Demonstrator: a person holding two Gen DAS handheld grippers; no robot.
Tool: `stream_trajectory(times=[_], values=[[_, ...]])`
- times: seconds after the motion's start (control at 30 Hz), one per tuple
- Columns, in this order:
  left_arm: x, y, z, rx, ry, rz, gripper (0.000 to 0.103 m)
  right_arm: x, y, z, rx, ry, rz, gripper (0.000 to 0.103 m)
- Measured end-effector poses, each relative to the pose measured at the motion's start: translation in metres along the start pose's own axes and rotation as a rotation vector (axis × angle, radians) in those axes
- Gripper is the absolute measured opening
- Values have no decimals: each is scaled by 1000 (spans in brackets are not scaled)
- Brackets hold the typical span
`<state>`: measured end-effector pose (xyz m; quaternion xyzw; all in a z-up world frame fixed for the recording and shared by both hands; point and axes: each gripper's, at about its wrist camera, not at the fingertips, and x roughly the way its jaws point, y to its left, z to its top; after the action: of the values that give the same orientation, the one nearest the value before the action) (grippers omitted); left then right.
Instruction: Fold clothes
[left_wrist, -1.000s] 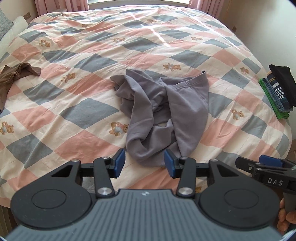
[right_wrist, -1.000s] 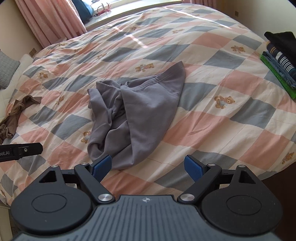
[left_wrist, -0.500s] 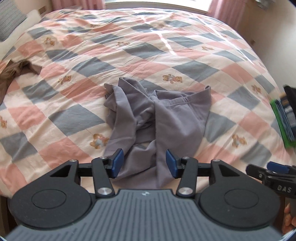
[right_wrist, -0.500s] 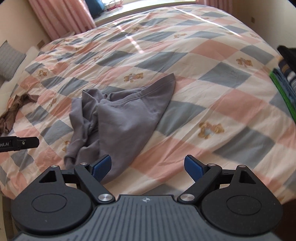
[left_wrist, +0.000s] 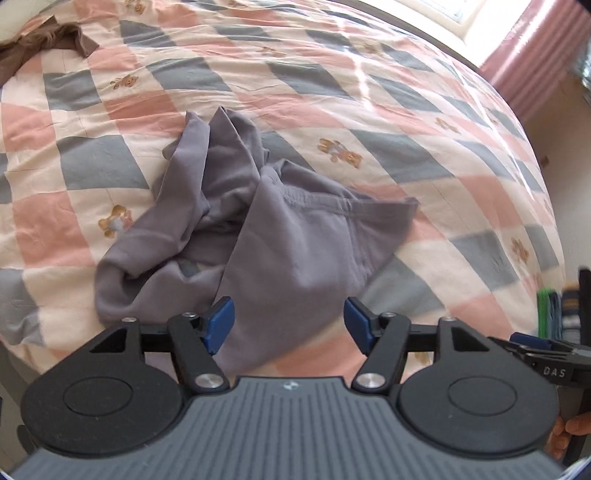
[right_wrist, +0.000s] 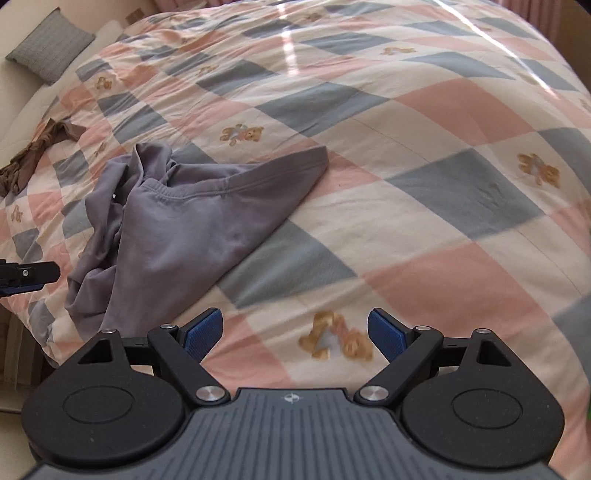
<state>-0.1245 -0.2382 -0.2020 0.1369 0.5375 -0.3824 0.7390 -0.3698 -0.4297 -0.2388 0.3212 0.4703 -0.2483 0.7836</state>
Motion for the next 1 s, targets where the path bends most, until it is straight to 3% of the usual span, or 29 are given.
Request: stream_trajectory(times=[0.17,0.37,0.4,0.47,0.57,0.63,0.67,0.73,0.8,0.87,1.0], values=[[66,13,30,-16,-6,23,63,52,-7,52,-83,-12,66,88],[140,25,50,4,45,27,60,109,3,108,-406,-33,37,89],[145,24,50,17,46,15,56,117,5,115,-471,-29,27,89],[153,23,50,40,49,-10,35,134,9,125,-624,-15,8,89],[148,21,45,32,30,-43,12,153,13,136,-855,18,21,89],[135,13,38,40,-9,-48,7,167,14,140,-999,46,37,88],[127,8,33,46,-30,-48,6,174,15,141,-1064,69,60,84],[111,-4,22,58,-72,-47,6,187,14,139,-1161,125,101,66],[92,-22,3,85,-121,-30,6,191,13,133,-1256,146,108,22],[69,-44,-22,115,-174,-15,6,174,8,123,-1313,112,141,0],[31,-100,-96,213,-242,19,6,119,-27,84,-1401,64,230,0]])
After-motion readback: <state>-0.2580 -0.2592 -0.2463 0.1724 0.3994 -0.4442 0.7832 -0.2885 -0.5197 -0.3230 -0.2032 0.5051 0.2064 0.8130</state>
